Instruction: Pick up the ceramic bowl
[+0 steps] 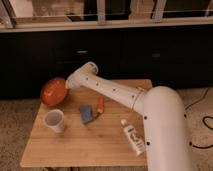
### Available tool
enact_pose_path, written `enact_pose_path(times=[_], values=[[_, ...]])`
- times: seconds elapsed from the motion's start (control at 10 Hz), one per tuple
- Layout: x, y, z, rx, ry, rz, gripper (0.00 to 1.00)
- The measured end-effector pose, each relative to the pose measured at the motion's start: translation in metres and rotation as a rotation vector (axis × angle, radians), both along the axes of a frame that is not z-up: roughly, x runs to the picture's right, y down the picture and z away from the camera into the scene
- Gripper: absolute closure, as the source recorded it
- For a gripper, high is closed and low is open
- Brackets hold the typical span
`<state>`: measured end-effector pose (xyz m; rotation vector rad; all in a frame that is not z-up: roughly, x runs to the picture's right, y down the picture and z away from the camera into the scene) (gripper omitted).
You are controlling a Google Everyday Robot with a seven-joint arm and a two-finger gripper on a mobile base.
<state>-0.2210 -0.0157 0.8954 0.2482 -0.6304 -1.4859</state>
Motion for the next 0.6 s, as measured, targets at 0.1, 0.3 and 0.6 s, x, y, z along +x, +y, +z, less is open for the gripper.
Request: enact_pose_path(times=[0.1, 0.3, 0.6], values=[[-0.0003, -0.007, -0.0069, 0.008, -0.006, -0.001, 0.99], [-0.0015, -0.0129, -0.0128, 0.019, -0.017, -0.003, 0.99], [-0.0001, -0.0148, -0.011, 0.037, -0.029, -0.003, 0.99]])
